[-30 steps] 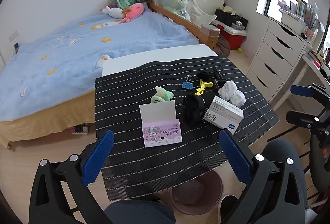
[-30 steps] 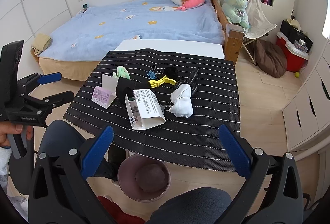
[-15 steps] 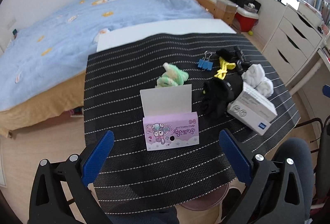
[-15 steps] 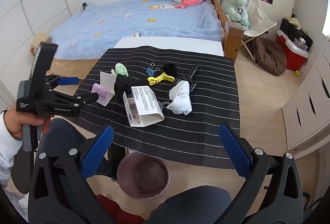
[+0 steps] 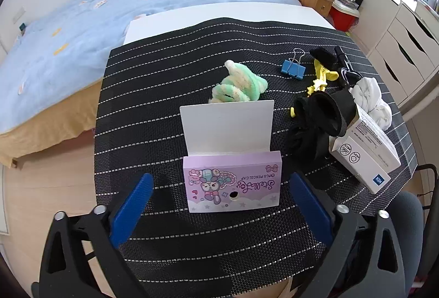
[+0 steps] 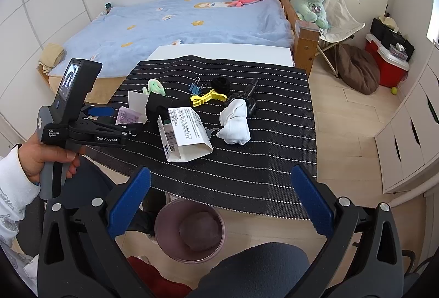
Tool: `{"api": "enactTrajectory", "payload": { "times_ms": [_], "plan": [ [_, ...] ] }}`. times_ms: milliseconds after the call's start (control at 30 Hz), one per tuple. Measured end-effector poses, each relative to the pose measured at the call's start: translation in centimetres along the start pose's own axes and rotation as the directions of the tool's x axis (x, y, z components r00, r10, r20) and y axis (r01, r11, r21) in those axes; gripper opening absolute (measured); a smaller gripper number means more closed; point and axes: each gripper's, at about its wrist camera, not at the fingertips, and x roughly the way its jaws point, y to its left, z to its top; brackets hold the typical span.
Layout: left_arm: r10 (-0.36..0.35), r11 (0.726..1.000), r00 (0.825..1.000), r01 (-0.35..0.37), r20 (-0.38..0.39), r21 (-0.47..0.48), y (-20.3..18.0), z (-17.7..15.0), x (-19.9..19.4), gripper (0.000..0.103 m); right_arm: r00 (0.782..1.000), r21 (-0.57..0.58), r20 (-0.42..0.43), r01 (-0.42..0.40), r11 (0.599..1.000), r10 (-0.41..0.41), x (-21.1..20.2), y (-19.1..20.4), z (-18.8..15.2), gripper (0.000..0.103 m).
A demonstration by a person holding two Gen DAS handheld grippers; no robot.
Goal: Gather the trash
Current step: 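Reach the left tool to the pink pencil-case box and grasp it, then grasp the white MEN box with the right tool while the left holds the pink box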
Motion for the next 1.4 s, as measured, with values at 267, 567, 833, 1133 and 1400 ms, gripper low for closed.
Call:
{"api": "enactTrajectory", "payload": {
  "times_ms": [267, 567, 833, 1133, 1400],
  "plan": [
    [-0.024, 1.0, 1.0, 0.024, 0.007, 0.003, 0.2, 0.0, -0.1, 0.063, 1.0, -0.007, -0.005, -0.01, 1.0, 0.01, 0.2, 0.4, 0.1, 0.1],
    [-0.031, 0.999, 0.997, 0.031, 0.07, 0.014, 0.6, -0.5, -1.8, 0.063, 1.0, -0.014, -0.005, -0.013, 1.0, 0.013, 0.5, 0.7, 0.4, 0.1],
    [-0.045, 0.999, 0.988, 0.04, 0.145, 0.035, 0.6, -1.1, -5.1, 0.063, 0.999, -0.057, -0.018, -0.032, 0.998, 0.031, 1.0, 1.5, 1.3, 0.1],
    [-0.07, 0.996, 0.98, 0.058, 0.184, 0.069, 0.0, -1.5, -7.2, 0.063, 0.996, -0.158, -0.065, -0.074, 0.985, 0.064, 3.3, 3.5, 3.6, 0.1],
    [-0.079, 0.995, 0.978, 0.065, 0.192, 0.076, 0.2, -2.3, -7.9, 0.063, 0.984, -0.255, -0.166, -0.107, 0.961, 0.066, 7.4, 5.1, 4.8, 0.1]
  ]
}}
